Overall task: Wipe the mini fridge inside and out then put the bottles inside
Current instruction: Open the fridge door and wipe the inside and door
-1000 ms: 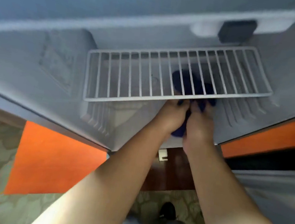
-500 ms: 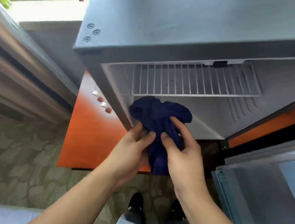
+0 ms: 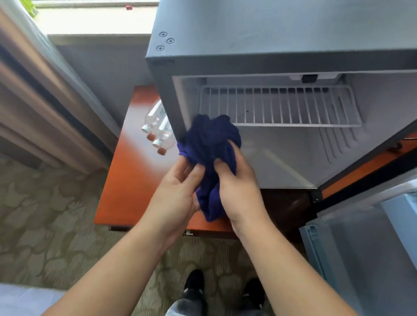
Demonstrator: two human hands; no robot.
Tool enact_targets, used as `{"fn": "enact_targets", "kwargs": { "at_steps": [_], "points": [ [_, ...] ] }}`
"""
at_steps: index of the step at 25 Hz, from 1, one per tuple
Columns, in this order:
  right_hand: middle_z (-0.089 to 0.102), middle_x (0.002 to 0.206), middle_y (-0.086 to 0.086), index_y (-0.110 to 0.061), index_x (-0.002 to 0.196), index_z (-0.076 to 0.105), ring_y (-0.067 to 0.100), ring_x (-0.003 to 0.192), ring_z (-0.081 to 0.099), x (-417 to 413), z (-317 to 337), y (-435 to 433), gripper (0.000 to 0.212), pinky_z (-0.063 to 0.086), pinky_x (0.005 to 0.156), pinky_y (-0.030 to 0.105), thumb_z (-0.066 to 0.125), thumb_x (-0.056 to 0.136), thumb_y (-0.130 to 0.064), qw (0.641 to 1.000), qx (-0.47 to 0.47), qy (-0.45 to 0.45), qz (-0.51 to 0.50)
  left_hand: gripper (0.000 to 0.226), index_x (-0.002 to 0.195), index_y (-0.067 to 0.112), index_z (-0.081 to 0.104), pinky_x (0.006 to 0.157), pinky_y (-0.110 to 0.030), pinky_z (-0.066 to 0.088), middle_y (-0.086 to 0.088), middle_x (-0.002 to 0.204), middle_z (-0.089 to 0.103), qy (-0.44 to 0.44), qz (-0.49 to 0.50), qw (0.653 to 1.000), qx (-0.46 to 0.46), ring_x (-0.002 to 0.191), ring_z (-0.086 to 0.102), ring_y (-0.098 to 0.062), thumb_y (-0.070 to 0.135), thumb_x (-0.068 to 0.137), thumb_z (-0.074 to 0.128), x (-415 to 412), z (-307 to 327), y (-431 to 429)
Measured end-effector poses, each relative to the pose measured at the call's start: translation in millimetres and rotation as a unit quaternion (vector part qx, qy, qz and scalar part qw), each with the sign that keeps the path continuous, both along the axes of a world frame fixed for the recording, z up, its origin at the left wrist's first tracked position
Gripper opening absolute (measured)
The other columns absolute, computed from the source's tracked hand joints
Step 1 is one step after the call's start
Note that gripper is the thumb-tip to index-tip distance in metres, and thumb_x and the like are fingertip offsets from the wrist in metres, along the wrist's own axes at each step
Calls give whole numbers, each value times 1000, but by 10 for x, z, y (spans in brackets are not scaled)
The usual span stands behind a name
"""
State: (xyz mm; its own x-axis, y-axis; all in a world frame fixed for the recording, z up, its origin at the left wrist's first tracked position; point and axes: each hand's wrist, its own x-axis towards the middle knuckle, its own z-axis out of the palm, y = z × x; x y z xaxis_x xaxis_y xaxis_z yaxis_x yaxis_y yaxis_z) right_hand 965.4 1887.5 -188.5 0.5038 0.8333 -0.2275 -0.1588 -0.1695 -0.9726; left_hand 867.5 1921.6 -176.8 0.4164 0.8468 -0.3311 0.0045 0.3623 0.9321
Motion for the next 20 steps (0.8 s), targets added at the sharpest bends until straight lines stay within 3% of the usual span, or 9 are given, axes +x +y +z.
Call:
{"fn": "enact_targets", "kwargs": {
  "at_steps": [2,4,6,9,12,16,20],
  "points": [
    [76,114,-5,-46,113,69,21,111,71,5,-85,-29,34,53,104,55,54,89,-28,1000,-15,0,10,19,119,30,60,112,-52,46,4,115,69,14,-7,999,-36,126,63,-28,20,108,49,-56,-48,-32],
    [74,119,-1,-38,116,69,19,115,69,-63,40,-31,30,52,106,52,60,90,-27,999,20,-33,-20,17,118,26,61,112,-51,46,2,115,69,5,6,1000,-30,121,65,-26,22,109,48,-167,15,-33],
    [69,126,2,-27,124,68,16,120,66,-190,308,-13,31,51,108,47,65,93,-26,992,88,-88,-28,14,114,27,63,106,-48,51,4,111,70,-3,28,999,28,110,69,-16,26,107,51,-270,288,-15],
    [67,129,5,-16,130,66,18,124,65,-381,792,21,33,51,108,46,67,97,-19,968,205,-136,-44,12,100,28,63,86,-32,58,10,96,69,-12,53,984,169,93,69,-10,36,96,55,-432,807,65],
    [69,126,5,-17,129,65,20,121,67,-399,1128,139,33,52,105,47,68,97,-20,955,245,-151,-75,11,101,27,63,85,-33,61,5,102,71,-20,52,976,212,98,72,-14,36,100,58,-450,1180,200],
    [71,116,1,-20,123,66,15,111,69,-381,1064,140,28,57,96,43,68,96,-12,958,216,-174,-77,12,114,29,62,93,-45,58,1,118,71,-31,36,989,137,106,72,-19,25,105,56,-380,1045,285],
    [72,101,3,-19,109,67,21,98,70,-402,438,145,23,58,88,47,64,92,-3,977,113,-171,-59,18,121,24,60,95,-44,57,-4,122,70,10,13,999,41,115,69,-25,19,105,57,-410,380,334]
  ]
}}
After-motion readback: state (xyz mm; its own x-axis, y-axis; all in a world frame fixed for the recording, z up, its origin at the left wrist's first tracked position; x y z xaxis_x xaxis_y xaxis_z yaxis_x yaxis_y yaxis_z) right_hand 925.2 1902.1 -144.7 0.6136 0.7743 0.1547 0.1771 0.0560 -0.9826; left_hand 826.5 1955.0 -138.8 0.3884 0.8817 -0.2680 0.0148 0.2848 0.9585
